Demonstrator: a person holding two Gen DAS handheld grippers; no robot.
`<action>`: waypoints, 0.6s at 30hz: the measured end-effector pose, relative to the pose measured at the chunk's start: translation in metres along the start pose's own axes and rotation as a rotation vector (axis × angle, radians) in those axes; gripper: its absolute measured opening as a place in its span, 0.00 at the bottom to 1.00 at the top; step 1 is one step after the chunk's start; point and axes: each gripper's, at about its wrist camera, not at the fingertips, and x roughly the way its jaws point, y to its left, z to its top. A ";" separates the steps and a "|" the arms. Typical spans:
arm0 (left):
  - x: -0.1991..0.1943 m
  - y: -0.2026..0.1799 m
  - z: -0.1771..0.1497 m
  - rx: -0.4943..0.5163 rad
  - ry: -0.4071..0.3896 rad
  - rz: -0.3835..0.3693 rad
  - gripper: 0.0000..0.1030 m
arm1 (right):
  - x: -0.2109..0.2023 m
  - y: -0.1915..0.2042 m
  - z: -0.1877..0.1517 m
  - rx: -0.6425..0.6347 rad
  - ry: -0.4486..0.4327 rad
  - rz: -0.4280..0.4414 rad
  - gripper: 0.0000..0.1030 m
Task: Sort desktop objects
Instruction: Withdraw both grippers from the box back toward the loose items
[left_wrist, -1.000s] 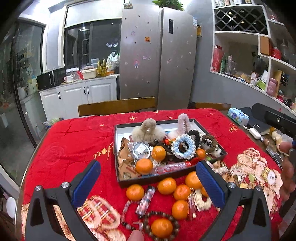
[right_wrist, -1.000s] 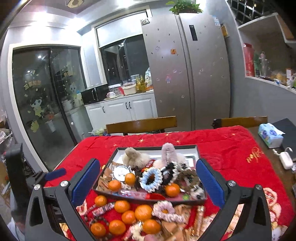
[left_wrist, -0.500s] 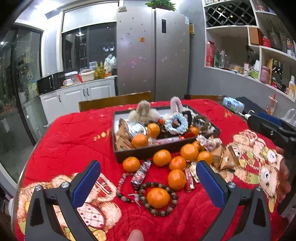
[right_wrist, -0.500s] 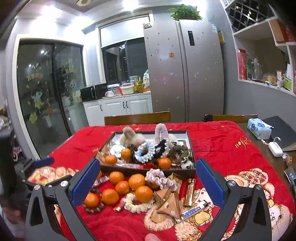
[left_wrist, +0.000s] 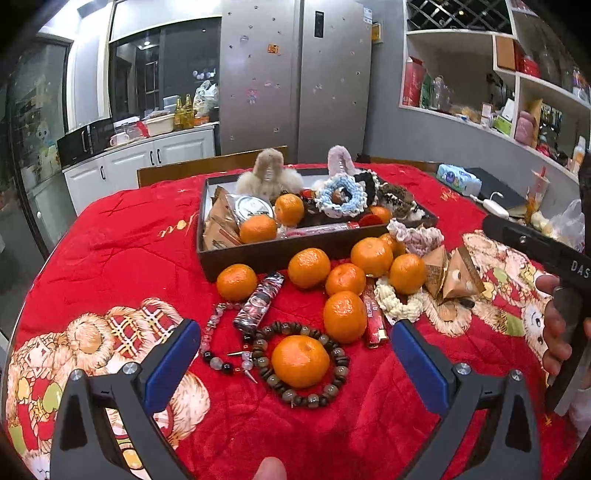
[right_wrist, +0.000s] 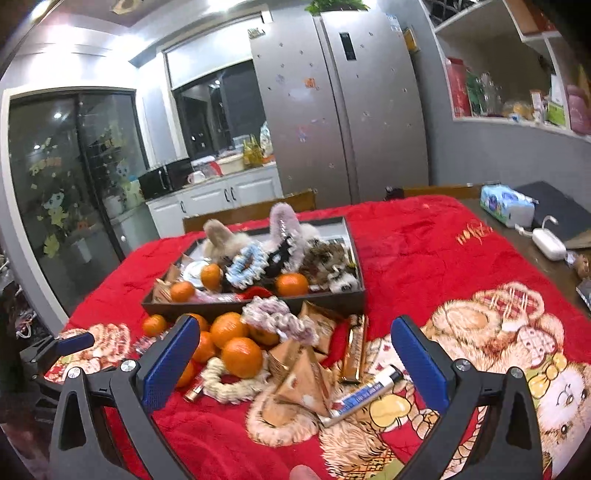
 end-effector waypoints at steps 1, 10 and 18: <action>0.002 -0.001 -0.001 0.001 0.006 -0.005 1.00 | 0.003 -0.001 -0.001 0.001 0.015 -0.002 1.00; 0.015 0.000 -0.005 -0.041 0.046 -0.111 1.00 | 0.018 0.004 -0.014 -0.026 0.097 0.042 1.00; 0.020 0.001 -0.007 -0.067 0.060 -0.175 1.00 | 0.023 -0.008 -0.013 -0.003 0.136 0.031 1.00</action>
